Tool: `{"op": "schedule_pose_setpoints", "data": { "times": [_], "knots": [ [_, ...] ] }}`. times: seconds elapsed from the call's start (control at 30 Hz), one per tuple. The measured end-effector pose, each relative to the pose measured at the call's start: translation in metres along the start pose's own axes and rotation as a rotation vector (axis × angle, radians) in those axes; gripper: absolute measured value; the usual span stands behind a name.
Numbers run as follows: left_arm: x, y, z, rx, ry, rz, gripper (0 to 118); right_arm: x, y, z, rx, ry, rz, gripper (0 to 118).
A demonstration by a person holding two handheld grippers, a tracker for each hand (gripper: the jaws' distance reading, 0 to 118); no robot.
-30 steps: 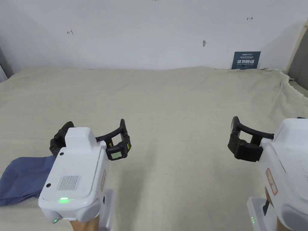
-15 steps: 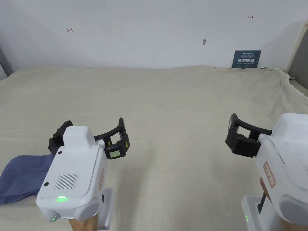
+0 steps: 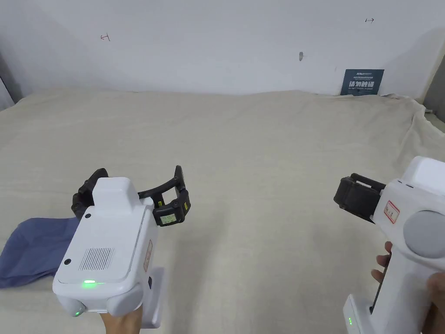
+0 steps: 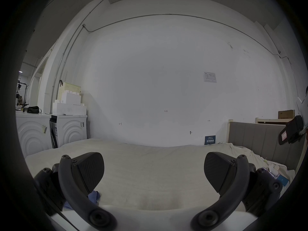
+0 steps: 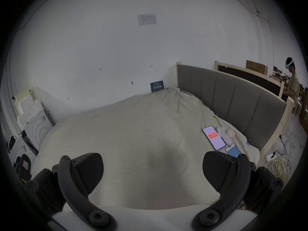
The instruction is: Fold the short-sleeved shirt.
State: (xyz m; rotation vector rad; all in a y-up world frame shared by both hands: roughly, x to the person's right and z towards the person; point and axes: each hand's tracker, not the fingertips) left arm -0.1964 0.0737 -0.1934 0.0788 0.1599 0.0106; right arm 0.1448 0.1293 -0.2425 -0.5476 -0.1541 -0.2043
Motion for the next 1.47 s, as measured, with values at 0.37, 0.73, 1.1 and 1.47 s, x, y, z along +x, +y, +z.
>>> {"op": "schedule_pose_setpoints", "data": {
  "times": [0.37,0.73,1.1,1.47],
  "knots": [
    [-0.001,0.001,0.0,0.002,0.002,-0.002,118,-0.015,-0.01,0.007,0.057,-0.004,0.056,117],
    [-0.002,0.001,-0.001,0.005,0.002,-0.004,118,-0.014,-0.009,0.006,0.092,0.053,0.058,117],
    [-0.001,0.0,0.0,0.012,0.007,-0.004,118,-0.002,-0.031,0.01,0.47,0.166,0.125,117],
    [-0.001,-0.001,0.001,0.012,0.005,-0.007,118,-0.016,-0.037,0.024,0.572,0.12,0.224,118]
  ]
}}
